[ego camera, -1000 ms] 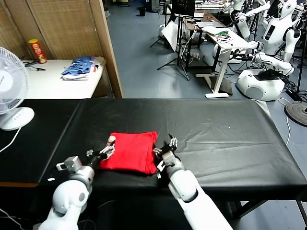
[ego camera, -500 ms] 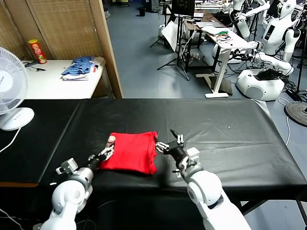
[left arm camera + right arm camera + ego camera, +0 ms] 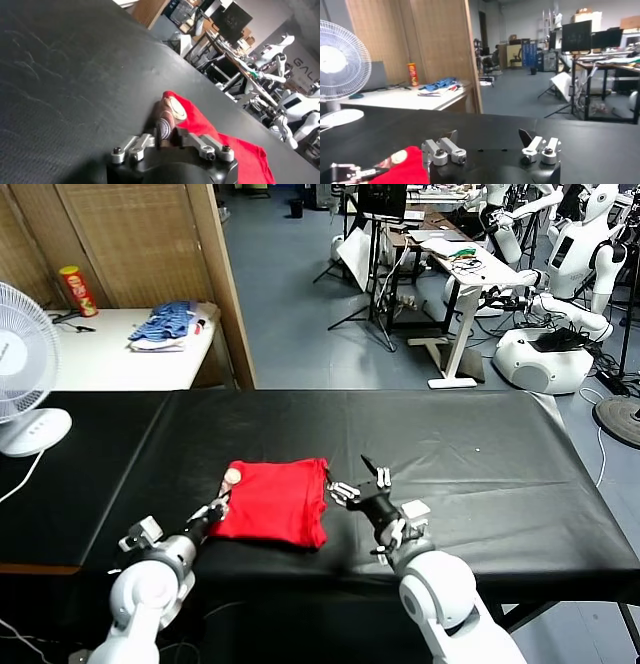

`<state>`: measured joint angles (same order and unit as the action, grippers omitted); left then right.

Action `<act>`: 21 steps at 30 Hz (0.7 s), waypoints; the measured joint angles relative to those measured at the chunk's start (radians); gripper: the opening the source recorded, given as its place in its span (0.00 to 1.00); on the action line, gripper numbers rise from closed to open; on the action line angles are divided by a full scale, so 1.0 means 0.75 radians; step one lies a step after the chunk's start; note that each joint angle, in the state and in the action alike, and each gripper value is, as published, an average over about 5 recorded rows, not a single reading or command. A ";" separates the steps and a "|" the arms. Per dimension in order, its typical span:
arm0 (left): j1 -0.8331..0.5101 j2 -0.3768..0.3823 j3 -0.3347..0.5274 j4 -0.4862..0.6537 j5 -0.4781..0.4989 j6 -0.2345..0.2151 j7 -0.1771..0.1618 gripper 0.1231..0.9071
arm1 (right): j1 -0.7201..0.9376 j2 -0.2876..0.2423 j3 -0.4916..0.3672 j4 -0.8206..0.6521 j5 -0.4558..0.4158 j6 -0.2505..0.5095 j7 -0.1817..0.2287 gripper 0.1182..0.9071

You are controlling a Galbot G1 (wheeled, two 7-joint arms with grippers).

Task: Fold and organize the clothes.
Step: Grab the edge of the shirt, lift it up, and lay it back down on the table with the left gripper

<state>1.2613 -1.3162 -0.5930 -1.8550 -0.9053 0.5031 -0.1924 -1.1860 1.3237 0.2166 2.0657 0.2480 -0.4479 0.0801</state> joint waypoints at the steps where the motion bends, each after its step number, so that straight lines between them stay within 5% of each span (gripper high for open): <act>1: 0.003 0.003 0.004 -0.007 0.036 -0.003 0.004 0.04 | -0.008 0.005 0.006 0.003 -0.029 -0.013 0.017 0.86; 9: 0.020 0.076 0.036 -0.086 0.488 -0.025 0.033 0.05 | -0.103 0.034 0.070 0.044 -0.206 -0.066 0.053 0.86; 21: 0.094 0.322 -0.036 -0.152 1.090 -0.092 0.069 0.05 | -0.199 0.042 0.131 0.106 -0.232 -0.064 0.069 0.86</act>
<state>1.3316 -1.0748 -0.6199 -1.9693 -0.0877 0.4339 -0.1406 -1.3354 1.3552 0.3146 2.1453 0.0740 -0.4959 0.1321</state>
